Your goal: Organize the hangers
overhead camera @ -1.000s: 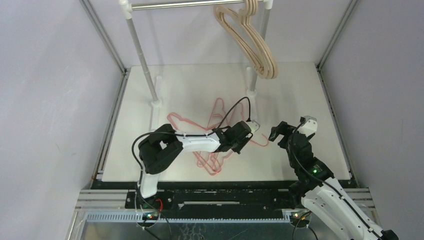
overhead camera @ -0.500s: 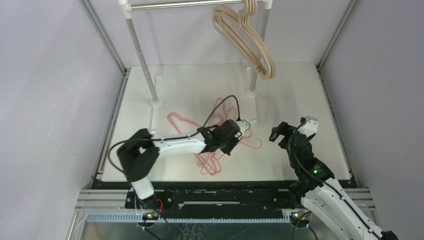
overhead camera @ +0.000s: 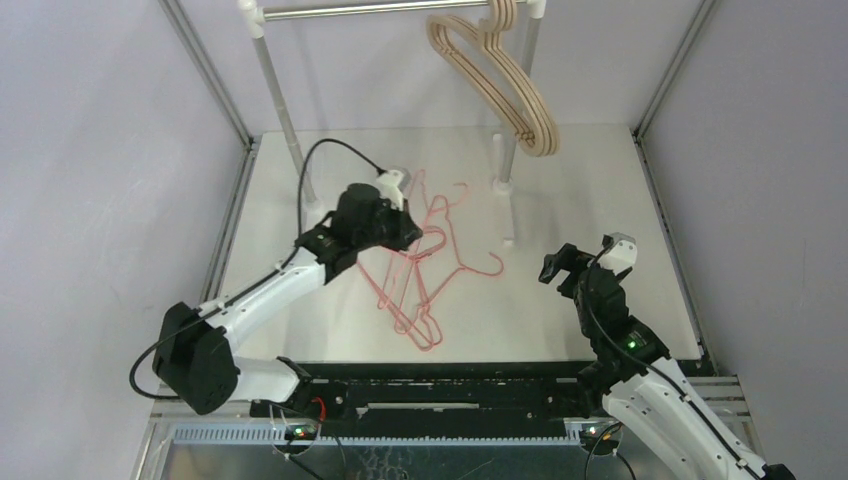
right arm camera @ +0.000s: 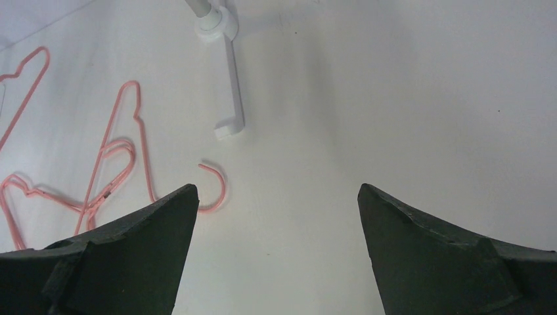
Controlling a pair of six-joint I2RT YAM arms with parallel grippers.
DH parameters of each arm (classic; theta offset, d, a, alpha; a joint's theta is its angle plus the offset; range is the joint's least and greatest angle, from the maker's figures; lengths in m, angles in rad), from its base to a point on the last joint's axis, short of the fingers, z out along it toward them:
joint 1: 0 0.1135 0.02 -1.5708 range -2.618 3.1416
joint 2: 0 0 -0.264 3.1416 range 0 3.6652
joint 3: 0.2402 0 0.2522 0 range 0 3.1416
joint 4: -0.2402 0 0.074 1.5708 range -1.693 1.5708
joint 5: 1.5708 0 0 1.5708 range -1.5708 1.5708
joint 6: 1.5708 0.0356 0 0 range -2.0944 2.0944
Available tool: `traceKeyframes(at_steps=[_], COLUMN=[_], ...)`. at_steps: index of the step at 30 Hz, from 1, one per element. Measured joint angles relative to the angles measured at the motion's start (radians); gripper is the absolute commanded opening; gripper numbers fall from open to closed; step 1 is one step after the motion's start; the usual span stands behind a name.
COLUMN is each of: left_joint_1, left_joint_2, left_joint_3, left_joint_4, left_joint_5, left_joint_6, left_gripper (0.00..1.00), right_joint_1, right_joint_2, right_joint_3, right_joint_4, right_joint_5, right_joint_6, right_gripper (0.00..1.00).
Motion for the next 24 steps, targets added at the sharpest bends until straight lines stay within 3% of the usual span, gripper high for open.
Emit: traceKeyframes(at_steps=[5, 13, 24], left_joint_1=[0.151, 0.219, 0.281], left_joint_2=[-0.058, -0.092, 0.035], left_joint_3=[-0.029, 0.056, 0.369], left_joint_4=[0.04, 0.146, 0.334], left_joint_5=[0.042, 0.112, 0.175], left_joint_6=[-0.07, -0.167, -0.322], left_gripper=[0.0, 0.0, 0.0], right_joint_1=[0.0, 0.0, 0.0], right_joint_2=[-0.005, 0.012, 0.041], right_joint_3=[-0.001, -0.001, -0.001], right_joint_4=[-0.003, -0.005, 0.013], right_joint_5=[0.0, -0.007, -0.011], right_joint_6=[0.001, 0.007, 0.006], right_gripper=[1.0, 1.0, 1.0])
